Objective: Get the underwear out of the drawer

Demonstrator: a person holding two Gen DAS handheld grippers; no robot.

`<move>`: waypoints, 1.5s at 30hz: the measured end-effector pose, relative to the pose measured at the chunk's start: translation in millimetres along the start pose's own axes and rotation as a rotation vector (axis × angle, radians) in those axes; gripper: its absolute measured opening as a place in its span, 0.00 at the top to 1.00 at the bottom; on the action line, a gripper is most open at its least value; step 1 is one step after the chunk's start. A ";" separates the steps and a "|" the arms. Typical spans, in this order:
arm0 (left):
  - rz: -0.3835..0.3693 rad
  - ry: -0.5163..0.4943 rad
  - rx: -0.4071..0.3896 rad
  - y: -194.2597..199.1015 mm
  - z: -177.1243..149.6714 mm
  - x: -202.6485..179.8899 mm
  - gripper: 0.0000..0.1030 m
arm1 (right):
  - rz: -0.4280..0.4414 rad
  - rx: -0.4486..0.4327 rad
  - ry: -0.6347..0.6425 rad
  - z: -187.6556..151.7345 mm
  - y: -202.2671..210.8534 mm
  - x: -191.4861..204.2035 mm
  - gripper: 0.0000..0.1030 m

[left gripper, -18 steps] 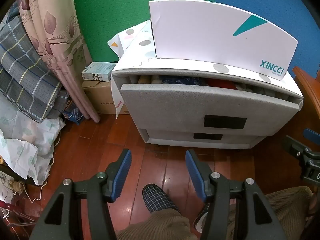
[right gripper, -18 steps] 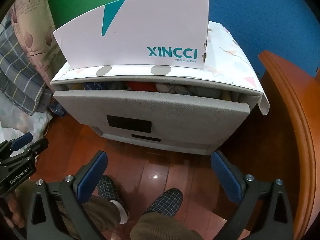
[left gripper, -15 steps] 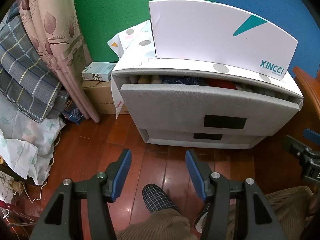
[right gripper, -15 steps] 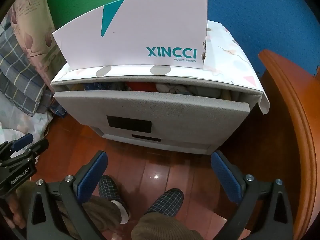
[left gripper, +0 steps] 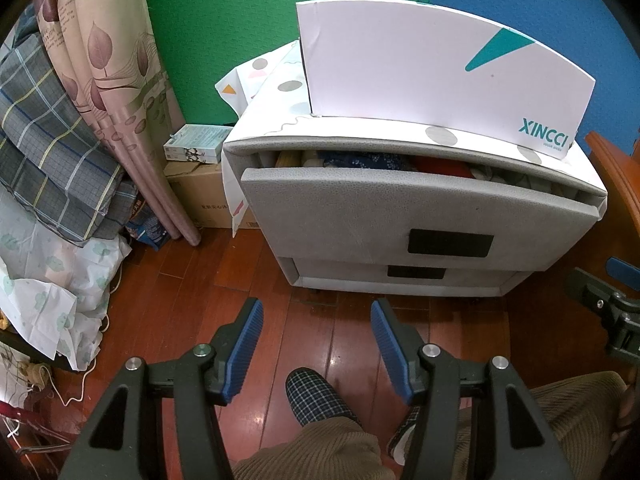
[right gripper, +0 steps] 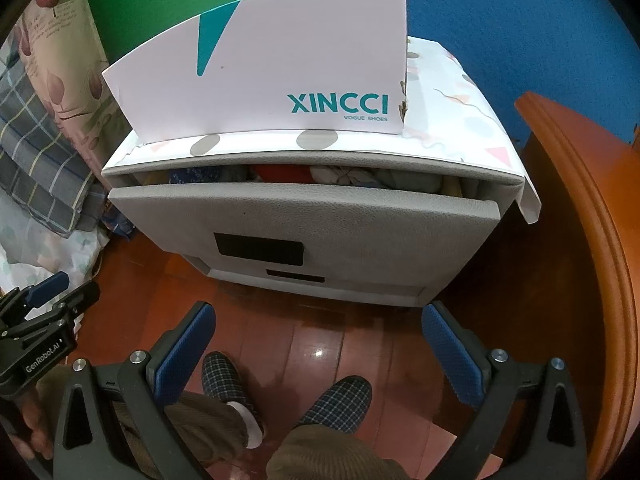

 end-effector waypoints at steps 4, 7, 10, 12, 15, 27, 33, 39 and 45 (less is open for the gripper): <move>0.000 0.000 -0.001 0.2 -0.4 0.0 0.44 | -0.009 -0.008 0.009 1.0 -0.2 -0.2 0.01; 0.000 -0.001 -0.001 0.3 -0.5 0.2 0.44 | -0.008 -0.008 0.007 1.0 -0.5 -0.2 0.01; 0.000 -0.001 0.000 0.3 -0.5 0.3 0.44 | -0.005 -0.007 0.002 0.8 0.0 -0.1 0.01; -0.001 0.000 -0.001 0.3 -0.6 0.2 0.44 | -0.002 -0.006 -0.001 0.3 0.1 -0.2 0.01; 0.000 -0.001 0.000 0.3 -0.7 0.2 0.44 | -0.006 -0.001 0.001 0.1 -1.5 -1.0 0.01; -0.007 0.002 0.001 0.5 -0.8 0.7 0.44 | 0.007 -0.010 -0.011 0.7 -1.4 -2.4 0.01; -0.082 0.048 0.011 0.8 2.9 8.0 0.44 | 0.031 -0.053 -0.026 1.7 0.5 -6.8 0.01; -0.245 0.195 0.061 -10.0 13.9 21.7 0.44 | 0.028 -0.036 -0.032 2.2 -1.0 -12.2 0.01; -0.346 0.328 0.125 -35.1 32.3 29.4 0.36 | 0.043 -0.042 -0.044 1.4 -1.0 -16.4 0.01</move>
Point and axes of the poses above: each gripper's, at about its wrist camera, not at the fingertips, and y roughly against the way its jaws point, x to its left, z to its top, the point moved 3 cm from there along -y, roughly the way its jaws point, and after that the axes turned 2 degrees about z, right-handed, at the moved point
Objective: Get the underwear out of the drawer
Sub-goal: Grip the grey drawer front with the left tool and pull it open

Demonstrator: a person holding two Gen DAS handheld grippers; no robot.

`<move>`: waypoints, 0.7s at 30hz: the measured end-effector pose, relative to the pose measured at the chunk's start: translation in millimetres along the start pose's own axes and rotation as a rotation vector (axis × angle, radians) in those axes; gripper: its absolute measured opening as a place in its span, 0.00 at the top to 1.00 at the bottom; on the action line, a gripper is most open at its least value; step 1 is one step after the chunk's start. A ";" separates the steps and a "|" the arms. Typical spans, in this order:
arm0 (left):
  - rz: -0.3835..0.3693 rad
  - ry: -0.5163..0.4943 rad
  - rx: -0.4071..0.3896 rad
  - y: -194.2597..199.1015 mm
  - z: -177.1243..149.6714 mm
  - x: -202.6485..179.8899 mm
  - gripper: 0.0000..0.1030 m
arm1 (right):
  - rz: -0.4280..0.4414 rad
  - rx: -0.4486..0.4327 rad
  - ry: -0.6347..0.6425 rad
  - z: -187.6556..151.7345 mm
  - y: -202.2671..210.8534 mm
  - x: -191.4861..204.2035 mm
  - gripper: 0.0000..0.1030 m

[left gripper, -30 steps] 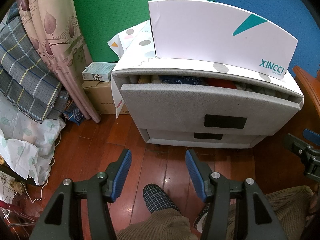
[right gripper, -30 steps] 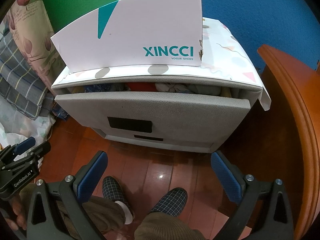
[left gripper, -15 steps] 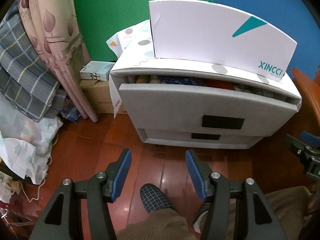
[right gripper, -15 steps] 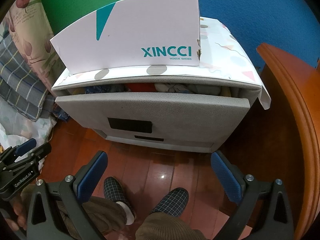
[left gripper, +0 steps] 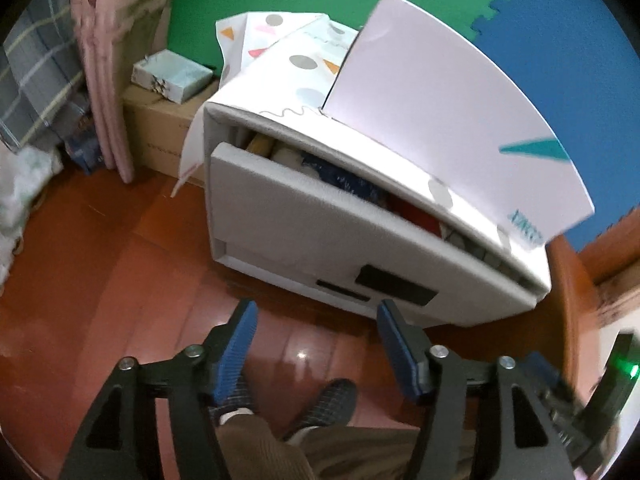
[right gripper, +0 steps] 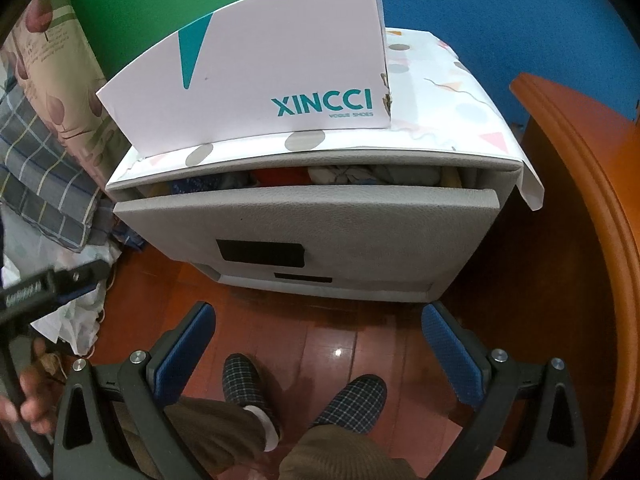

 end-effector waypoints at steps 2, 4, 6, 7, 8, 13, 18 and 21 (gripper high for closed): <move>-0.035 0.034 0.014 -7.0 9.3 -1.1 0.32 | 0.002 -0.006 -0.002 0.0 0.1 -1.3 0.01; -0.059 0.064 0.019 -9.7 17.8 -2.0 0.28 | 0.017 -0.003 -0.014 0.1 -0.4 -2.7 0.01; -0.080 0.106 0.017 -15.4 27.3 0.3 0.24 | 0.024 -0.006 -0.019 0.1 -0.6 -4.8 0.01; -0.093 0.131 0.018 -17.5 31.3 2.4 0.24 | 0.028 -0.006 -0.022 0.1 -0.5 -4.9 0.01; -0.107 0.161 0.021 -20.8 35.5 4.5 0.24 | 0.027 -0.004 -0.022 0.0 -1.0 -5.2 0.01; -0.134 0.266 0.045 -39.1 48.2 14.2 0.23 | 0.054 0.023 -0.048 -1.3 -3.1 -6.0 0.01; -0.095 0.291 0.036 -54.5 55.0 21.9 0.21 | 0.061 0.028 -0.052 -1.7 -3.9 -7.3 0.01; -0.096 0.313 0.043 -63.4 55.5 23.8 0.20 | 0.062 0.027 -0.056 -1.7 -4.5 -7.8 0.01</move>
Point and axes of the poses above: each gripper's, at about its wrist camera, not at the fingertips, and y roughly against the way its jaws point, x to its left, z to its top, the point moved 3 cm from there along -y, roughly the way its jaws point, and after that the axes turned 2 degrees about z, right-handed, at the moved point
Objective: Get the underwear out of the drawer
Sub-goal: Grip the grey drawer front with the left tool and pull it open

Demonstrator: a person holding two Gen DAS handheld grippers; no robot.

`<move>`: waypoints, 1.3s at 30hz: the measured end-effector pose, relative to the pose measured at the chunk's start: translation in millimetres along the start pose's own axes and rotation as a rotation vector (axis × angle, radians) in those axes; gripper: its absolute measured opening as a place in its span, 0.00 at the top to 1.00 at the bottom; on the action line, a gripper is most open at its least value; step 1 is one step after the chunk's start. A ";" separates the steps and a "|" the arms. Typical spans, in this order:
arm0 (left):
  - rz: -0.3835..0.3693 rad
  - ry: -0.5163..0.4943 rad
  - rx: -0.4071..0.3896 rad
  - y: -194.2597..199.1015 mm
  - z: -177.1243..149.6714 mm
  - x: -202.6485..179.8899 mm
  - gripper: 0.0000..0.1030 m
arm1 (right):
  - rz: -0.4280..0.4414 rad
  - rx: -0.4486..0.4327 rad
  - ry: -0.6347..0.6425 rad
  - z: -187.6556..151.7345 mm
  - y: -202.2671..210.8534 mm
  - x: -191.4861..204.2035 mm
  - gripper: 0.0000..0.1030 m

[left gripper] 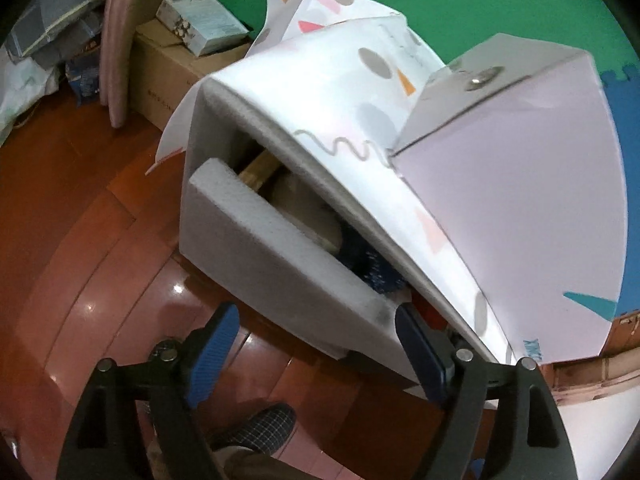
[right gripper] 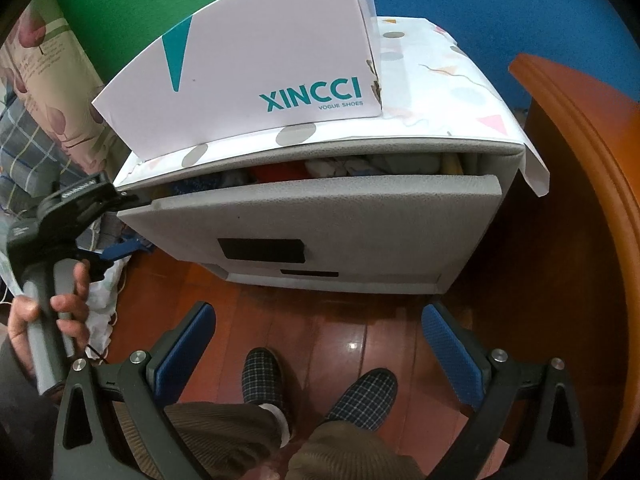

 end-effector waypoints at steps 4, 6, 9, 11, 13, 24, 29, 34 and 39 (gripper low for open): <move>-0.020 0.058 -0.006 -6.3 3.6 8.4 0.16 | 0.005 0.015 -0.007 0.0 -0.7 1.3 0.01; -0.020 0.073 -0.014 -7.6 5.1 8.4 0.13 | 0.002 0.012 -0.005 0.1 -0.6 1.7 0.01; -0.005 0.077 -0.018 -12.0 9.0 7.4 0.10 | -0.015 -0.002 -0.013 0.5 1.2 0.6 0.01; 0.009 0.073 -0.020 -15.3 11.2 6.5 0.10 | -0.028 -0.013 -0.026 0.6 3.3 -1.7 0.01; 0.021 0.063 -0.027 -18.4 14.9 7.0 0.09 | -0.044 -0.021 -0.040 1.2 4.1 -4.4 0.01; 0.096 -0.050 -0.096 -14.9 9.9 -4.8 0.00 | -0.089 -0.024 -0.092 1.5 6.9 -14.6 0.01; 0.114 -0.075 -0.111 -13.0 7.9 -11.5 0.00 | -0.127 -0.024 -0.112 2.1 7.5 -18.3 0.01; 0.116 -0.053 -0.084 -20.7 11.0 -5.2 0.00 | -0.142 -0.012 -0.114 2.3 7.1 -19.2 0.01; 0.150 -0.076 -0.089 -27.4 15.5 -6.0 0.00 | -0.144 -0.002 -0.113 2.8 6.3 -19.4 0.01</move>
Point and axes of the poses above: each gripper's, at about its wrist camera, not at the fingertips, and y roughly against the way its jaws point, x to its left, z to its top, the point moved 3 cm from there along -y, roughly the way its jaws point, and after that the axes turned 2 degrees about z, right-handed, at the moved point
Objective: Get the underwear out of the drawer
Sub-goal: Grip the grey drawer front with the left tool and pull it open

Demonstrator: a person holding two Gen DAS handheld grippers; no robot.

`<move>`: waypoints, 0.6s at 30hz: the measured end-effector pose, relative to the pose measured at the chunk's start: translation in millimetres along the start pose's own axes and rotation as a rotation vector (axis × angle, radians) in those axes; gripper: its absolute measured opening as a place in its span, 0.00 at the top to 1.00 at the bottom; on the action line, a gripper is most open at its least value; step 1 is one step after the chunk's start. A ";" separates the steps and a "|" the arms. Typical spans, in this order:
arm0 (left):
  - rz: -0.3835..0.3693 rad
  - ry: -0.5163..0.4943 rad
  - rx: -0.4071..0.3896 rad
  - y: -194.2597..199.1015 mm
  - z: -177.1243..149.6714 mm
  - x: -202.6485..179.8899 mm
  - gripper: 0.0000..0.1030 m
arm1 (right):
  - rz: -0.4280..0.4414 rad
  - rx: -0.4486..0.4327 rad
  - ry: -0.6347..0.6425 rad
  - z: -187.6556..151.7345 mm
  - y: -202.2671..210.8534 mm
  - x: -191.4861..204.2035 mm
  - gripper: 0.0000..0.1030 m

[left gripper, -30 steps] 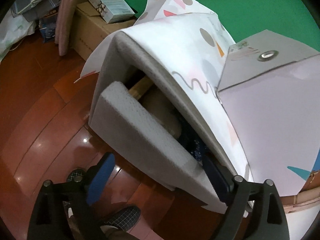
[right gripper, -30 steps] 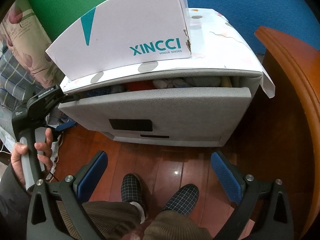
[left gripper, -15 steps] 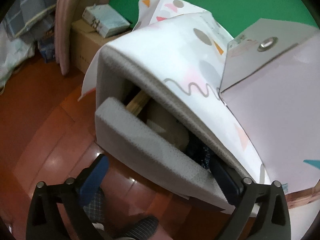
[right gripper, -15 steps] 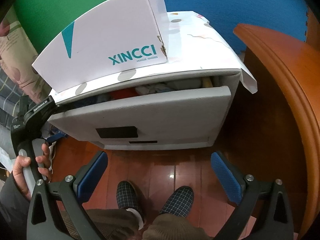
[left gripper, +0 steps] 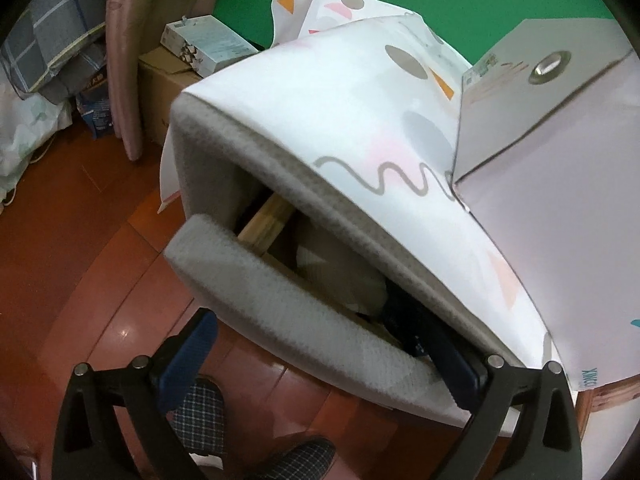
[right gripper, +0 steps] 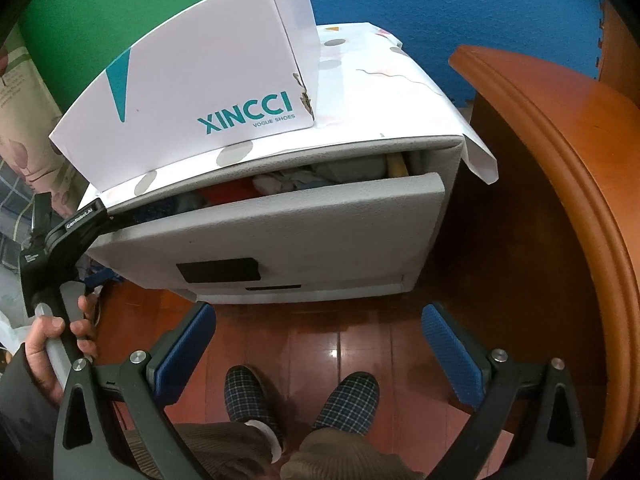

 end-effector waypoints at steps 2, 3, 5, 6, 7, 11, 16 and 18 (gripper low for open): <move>-0.003 0.004 0.008 -2.1 0.3 1.3 0.00 | -0.001 0.002 -0.001 0.4 -0.4 -0.4 0.01; -0.003 0.003 0.008 -2.4 0.2 2.4 0.00 | 0.000 0.003 -0.001 0.7 -0.4 -0.5 0.01; -0.003 0.000 0.008 -2.3 0.4 1.7 0.00 | -0.001 0.005 0.000 0.9 -0.5 -0.5 0.01; -0.003 -0.001 0.009 -2.1 0.5 1.7 0.00 | 0.000 0.005 0.001 0.9 -0.5 -0.3 0.01; -0.003 -0.002 0.008 -1.8 0.4 1.9 0.00 | 0.000 0.005 0.002 0.8 -0.9 -0.4 0.01; -0.005 -0.006 0.008 -1.1 -2.5 2.5 0.00 | 0.001 0.005 0.001 1.2 -1.1 -0.5 0.01; -0.004 -0.009 0.017 -1.2 -0.8 4.9 0.00 | -0.001 0.001 0.004 0.8 -1.0 -0.4 0.01; -0.002 -0.012 0.019 0.0 -2.8 5.1 0.00 | -0.002 -0.002 0.004 0.4 -0.6 -0.5 0.01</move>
Point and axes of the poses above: each gripper's, at about its wrist camera, not at the fingertips, and y roughly against the way its jaws point, x to its left, z to its top, the point moved 3 cm from there along -y, roughly the way its jaws point, and after that the axes turned 2 degrees about z, right-handed, at the moved point
